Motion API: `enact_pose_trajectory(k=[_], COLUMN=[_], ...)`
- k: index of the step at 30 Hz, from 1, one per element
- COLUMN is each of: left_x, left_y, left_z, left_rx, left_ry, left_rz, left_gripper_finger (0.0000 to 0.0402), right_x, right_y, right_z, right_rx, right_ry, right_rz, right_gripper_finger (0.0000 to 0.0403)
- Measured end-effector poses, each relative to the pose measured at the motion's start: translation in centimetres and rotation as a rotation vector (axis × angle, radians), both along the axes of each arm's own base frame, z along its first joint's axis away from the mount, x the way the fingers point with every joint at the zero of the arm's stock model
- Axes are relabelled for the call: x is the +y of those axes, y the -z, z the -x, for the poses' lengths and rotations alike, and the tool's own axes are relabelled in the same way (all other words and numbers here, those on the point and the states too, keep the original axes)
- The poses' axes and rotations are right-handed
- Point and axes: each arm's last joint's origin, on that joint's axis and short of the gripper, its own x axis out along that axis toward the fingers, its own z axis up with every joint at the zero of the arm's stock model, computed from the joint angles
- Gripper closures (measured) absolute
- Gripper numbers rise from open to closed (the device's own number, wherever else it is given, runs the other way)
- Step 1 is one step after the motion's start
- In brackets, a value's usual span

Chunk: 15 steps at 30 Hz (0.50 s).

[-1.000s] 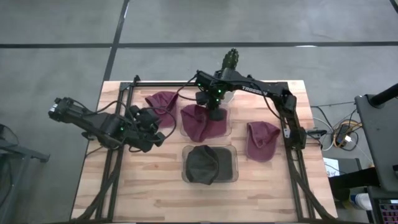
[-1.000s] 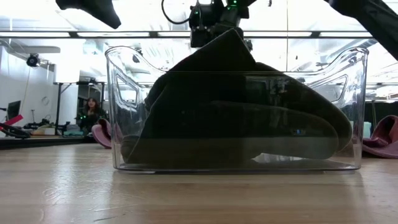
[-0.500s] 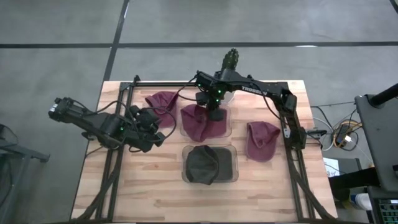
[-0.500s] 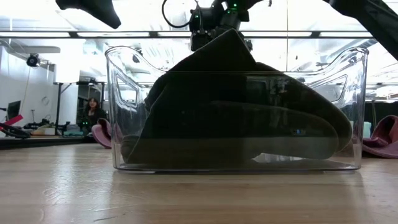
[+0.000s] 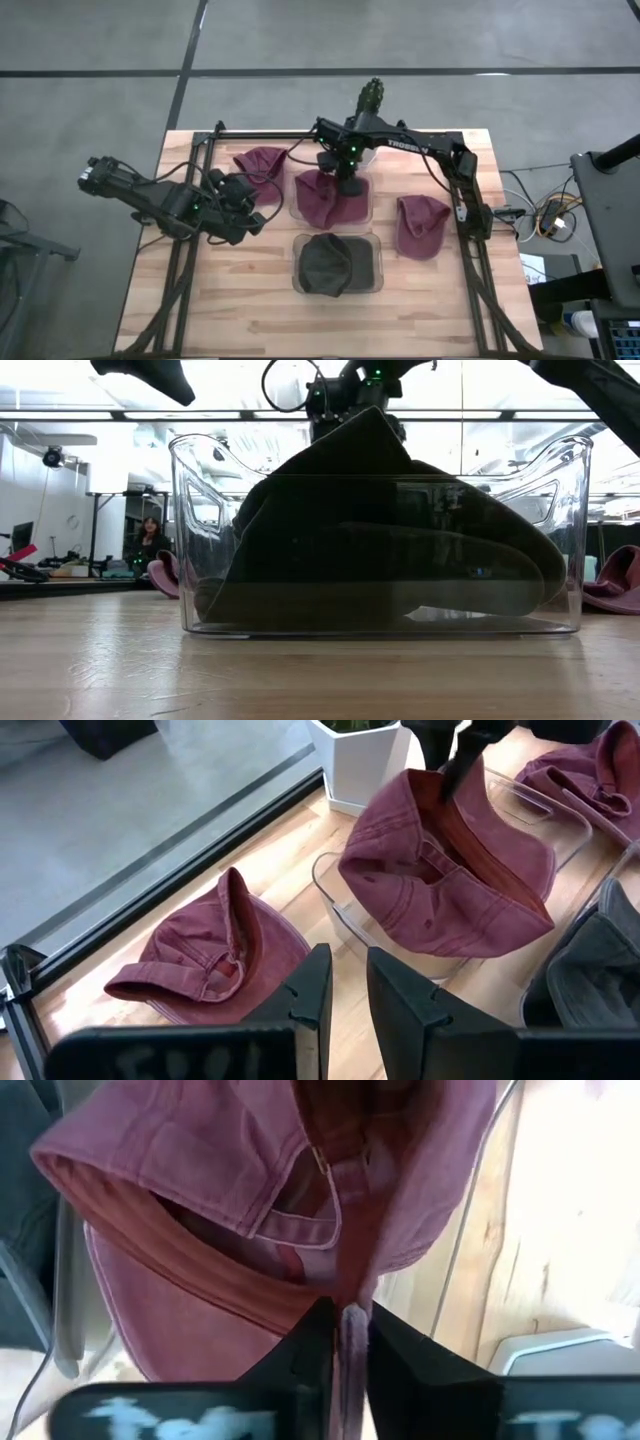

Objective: Pick & Place hat
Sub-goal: Put the bottom red cap into the top transparent bin

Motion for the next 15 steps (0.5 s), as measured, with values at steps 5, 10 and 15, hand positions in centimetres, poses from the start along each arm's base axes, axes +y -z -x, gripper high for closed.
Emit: enact_pose_trajectory(k=[5, 10, 15], left_x=[0.0, 0.0, 0.0], left_y=[0.0, 0.0, 0.0], left_z=[0.0, 0.0, 0.0], left_rx=[0.0, 0.0, 0.0], left_ry=[0.0, 0.0, 0.0], left_rz=[-0.001, -0.001, -0.002], left_gripper_finger=[0.0342, 0.0342, 0.0342], right_x=[0.05, 0.05, 0.06], right_y=[0.61, 0.64, 0.66], right_z=[0.13, 0.15, 0.31], right_rx=[0.022, 0.023, 0.041], right_ry=[-0.007, -0.011, -0.022], right_rz=[-0.006, -0.006, 0.006], right_gripper_finger=[0.0318, 0.0286, 0.0266])
